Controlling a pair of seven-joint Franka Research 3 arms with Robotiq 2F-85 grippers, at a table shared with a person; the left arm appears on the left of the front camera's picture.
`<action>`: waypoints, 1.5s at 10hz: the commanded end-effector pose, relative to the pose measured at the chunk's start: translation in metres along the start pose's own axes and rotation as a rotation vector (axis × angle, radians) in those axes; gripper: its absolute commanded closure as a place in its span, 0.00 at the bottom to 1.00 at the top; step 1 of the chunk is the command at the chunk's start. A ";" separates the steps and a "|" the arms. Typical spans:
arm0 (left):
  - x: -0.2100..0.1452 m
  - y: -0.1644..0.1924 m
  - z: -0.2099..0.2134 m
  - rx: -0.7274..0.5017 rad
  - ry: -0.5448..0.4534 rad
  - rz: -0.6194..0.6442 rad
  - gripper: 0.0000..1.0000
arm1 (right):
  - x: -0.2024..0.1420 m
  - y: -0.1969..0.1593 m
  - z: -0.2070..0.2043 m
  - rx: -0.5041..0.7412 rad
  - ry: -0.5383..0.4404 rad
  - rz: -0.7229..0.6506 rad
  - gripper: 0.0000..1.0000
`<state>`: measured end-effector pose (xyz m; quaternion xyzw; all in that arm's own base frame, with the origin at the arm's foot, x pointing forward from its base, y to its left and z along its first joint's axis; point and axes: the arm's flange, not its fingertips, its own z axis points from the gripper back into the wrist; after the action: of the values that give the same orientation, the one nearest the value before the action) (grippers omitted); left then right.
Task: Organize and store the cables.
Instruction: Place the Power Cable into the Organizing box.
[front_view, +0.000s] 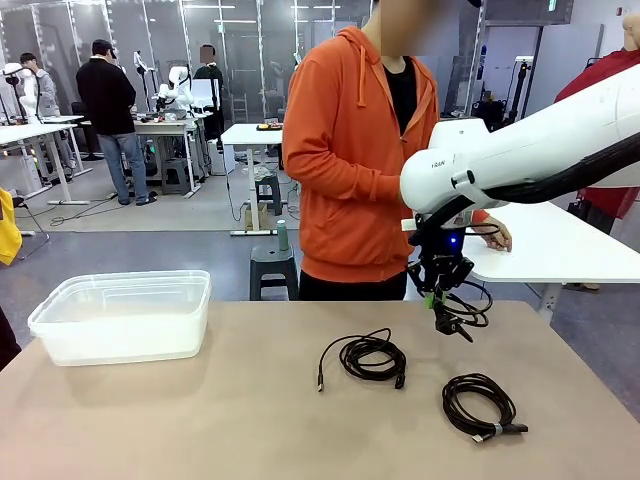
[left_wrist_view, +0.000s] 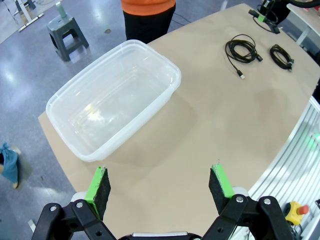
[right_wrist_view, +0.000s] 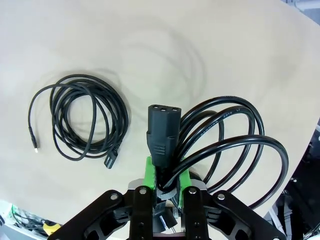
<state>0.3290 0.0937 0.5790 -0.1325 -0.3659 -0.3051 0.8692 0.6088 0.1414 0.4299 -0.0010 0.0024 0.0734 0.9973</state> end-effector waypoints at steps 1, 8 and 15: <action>-0.001 -0.001 0.000 -0.008 0.001 -0.012 0.00 | -0.001 0.025 0.025 -0.021 0.007 0.020 0.79; -0.001 -0.001 0.000 -0.008 0.001 -0.012 0.00 | -0.060 0.150 0.025 -0.036 0.047 0.054 0.79; -0.001 -0.001 0.000 -0.008 0.001 -0.012 0.00 | -0.113 0.214 0.009 0.007 0.001 0.107 0.79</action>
<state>0.3289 0.0935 0.5790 -0.1327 -0.3659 -0.3053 0.8691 0.4727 0.3237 0.4463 -0.0030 0.0060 0.1330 0.9911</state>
